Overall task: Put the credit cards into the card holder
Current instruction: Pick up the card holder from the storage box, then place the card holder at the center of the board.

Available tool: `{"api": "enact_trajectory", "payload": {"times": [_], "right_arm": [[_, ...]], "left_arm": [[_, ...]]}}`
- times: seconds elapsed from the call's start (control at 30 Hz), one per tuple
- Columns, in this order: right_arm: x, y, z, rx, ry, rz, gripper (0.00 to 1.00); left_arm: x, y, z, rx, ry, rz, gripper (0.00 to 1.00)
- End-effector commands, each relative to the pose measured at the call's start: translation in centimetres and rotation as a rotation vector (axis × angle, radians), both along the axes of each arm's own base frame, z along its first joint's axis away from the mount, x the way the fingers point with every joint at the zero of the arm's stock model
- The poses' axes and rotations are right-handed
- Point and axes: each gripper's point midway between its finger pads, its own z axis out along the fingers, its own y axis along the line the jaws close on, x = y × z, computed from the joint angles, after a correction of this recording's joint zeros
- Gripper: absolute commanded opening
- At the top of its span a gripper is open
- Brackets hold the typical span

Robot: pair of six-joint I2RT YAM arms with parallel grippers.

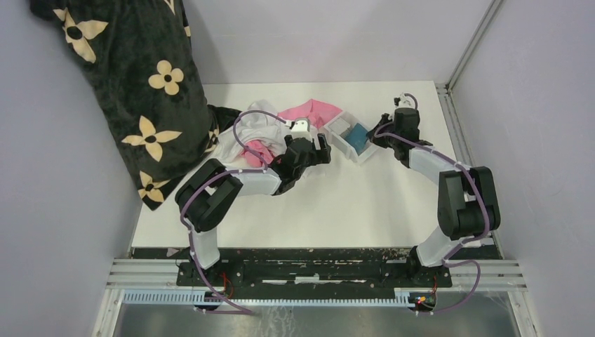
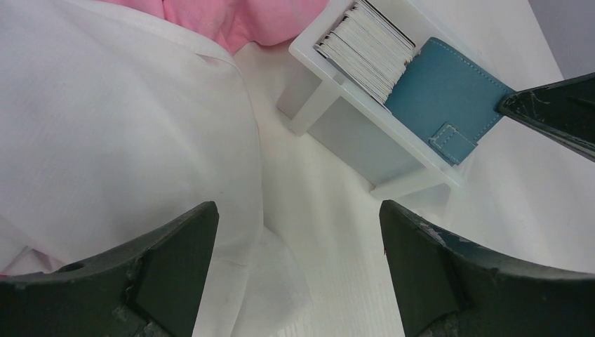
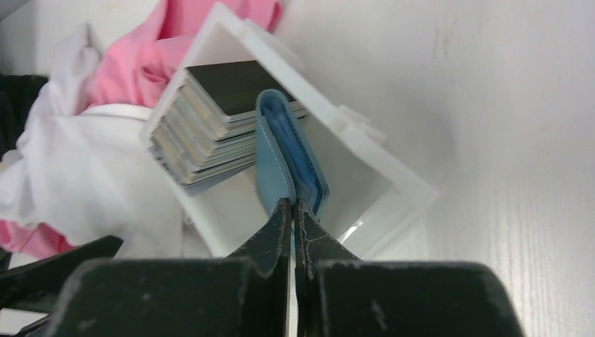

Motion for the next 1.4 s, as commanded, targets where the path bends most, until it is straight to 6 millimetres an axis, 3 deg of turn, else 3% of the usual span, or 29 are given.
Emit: {"api": "enact_trajectory", "payload": {"times": [0.0,0.37,0.57,0.77,1.0,1.27,1.37], "right_arm": [[-1.1,2.3,5.0,0.002,-0.121,0.091,0.01],[-4.4,3.4,11.5,-0.189,-0.237,0.13,0.01],[-7.7,5.2,12.9,-0.29,-0.267,0.186,0.01],[-11.0,7.1,9.7,-0.446,-0.27,0.217,0.01],[-14.9,9.5,3.2,-0.721,-0.31,0.214,0.01],[-16.5,10.3,3.0,-0.869,-0.354,0.164,0.01],[-17.3,11.6,1.5,-0.883,-0.339,0.216,0.01]], "left_arm": [[-0.4,-0.1,3.7,-0.123,-0.037,0.031,0.92],[-2.5,2.0,7.2,-0.205,-0.049,0.056,0.93],[-4.3,3.7,8.3,-0.251,-0.038,0.075,0.93],[-7.2,5.6,7.5,-0.295,0.015,0.105,0.93],[-10.0,8.1,4.6,-0.336,0.106,0.183,0.9],[-11.3,11.5,3.6,-0.331,0.151,0.313,0.9],[-11.7,13.3,3.4,-0.34,0.143,0.383,0.89]]}}
